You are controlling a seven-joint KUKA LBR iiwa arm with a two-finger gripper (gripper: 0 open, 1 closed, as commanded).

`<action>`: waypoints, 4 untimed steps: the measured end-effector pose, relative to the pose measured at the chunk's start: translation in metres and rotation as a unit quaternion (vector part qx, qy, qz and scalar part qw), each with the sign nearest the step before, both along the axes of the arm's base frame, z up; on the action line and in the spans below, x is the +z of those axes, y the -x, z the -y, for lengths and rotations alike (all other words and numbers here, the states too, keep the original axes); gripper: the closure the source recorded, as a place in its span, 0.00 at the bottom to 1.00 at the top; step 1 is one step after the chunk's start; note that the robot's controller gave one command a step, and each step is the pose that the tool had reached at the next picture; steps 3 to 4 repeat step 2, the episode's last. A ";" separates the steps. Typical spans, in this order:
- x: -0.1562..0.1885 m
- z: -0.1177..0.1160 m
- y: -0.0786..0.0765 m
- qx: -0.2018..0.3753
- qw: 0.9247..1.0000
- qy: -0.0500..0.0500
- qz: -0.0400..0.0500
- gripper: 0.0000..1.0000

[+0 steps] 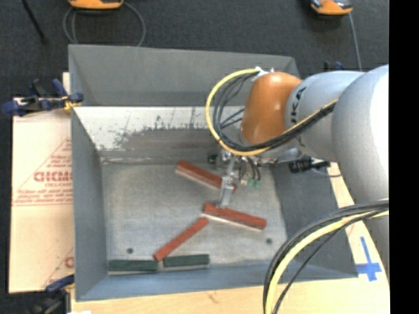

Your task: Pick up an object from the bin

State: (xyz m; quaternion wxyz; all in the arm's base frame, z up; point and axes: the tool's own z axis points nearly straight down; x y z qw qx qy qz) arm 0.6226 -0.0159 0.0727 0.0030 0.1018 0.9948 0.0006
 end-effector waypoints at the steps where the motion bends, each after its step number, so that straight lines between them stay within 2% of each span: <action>1: -0.001 0.000 0.001 0.002 1.000 0.001 0.000 1.00; 2: 0.181 0.002 -0.008 0.019 1.000 0.001 0.004 1.00; 4: 0.181 0.002 -0.008 0.019 1.000 0.001 0.004 1.00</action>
Offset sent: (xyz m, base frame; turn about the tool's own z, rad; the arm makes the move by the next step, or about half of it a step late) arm 0.0000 0.0000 0.0000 0.0000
